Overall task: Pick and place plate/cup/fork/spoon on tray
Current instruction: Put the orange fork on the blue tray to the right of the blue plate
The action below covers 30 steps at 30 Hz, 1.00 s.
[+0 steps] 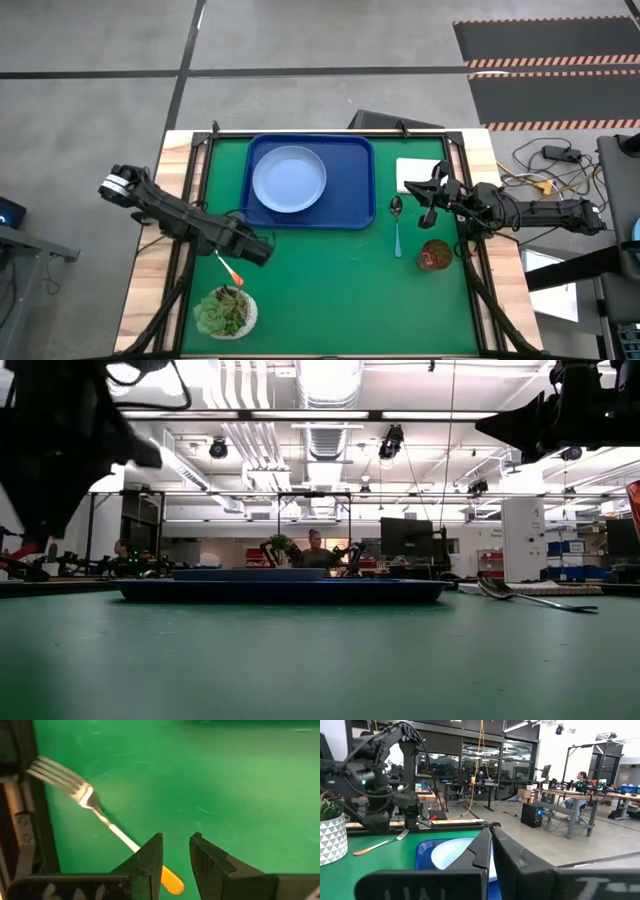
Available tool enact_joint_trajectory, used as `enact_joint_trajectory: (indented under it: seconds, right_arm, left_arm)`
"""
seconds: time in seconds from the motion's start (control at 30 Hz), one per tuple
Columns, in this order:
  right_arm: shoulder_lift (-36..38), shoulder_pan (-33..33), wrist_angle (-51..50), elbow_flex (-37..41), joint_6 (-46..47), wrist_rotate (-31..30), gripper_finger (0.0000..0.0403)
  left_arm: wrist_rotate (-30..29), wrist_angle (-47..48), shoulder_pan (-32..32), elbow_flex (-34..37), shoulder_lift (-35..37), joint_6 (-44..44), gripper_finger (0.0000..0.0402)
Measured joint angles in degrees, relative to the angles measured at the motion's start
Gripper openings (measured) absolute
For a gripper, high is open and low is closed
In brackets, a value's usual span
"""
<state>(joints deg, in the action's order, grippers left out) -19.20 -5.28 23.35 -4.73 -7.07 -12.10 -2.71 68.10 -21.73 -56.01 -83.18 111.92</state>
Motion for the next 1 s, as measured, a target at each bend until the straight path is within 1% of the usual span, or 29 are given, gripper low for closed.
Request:
enact_joint_trajectory:
  seconds: [0.17, 0.37, 0.5, 0.63, 0.8, 0.9, 1.0]
  right_arm:
    - [0.0, 0.0, 0.0, 0.0, 0.0, 0.0, 0.0009]
    - [0.0, 0.0, 0.0, 0.0, 0.0, 0.0, 0.0009]
    - [0.0, 0.0, 0.0, 0.0, 0.0, 0.0, 0.0009]
    - [0.0, 0.0, -0.4, 0.0, 0.0, 0.0, 0.0009]
    - [0.0, 0.0, -0.4, 0.0, -0.3, 0.0, 0.0009]
    - [0.0, 0.0, -0.5, 0.0, -0.3, 0.0, 0.0009]
    - [0.0, 0.0, -0.5, 0.0, -0.4, 0.0, 0.0009]
  left_arm:
    - [2.6, -0.2, -0.2, 3.6, 0.1, 3.0, 0.0077]
    - [3.0, -2.1, -0.3, 6.2, 0.1, 3.4, 0.0077]
    - [4.3, -2.1, -1.0, 7.4, 0.1, 4.9, 0.0077]
    - [4.4, -2.2, -1.8, 8.2, 0.2, 5.2, 0.0077]
    - [4.6, -2.7, -3.2, 10.8, 1.0, 8.1, 0.0077]
    - [4.6, -4.0, -3.9, 12.8, 2.0, 10.3, 0.0077]
    - [4.6, -7.2, -4.3, 15.2, 2.9, 10.8, 0.0079]
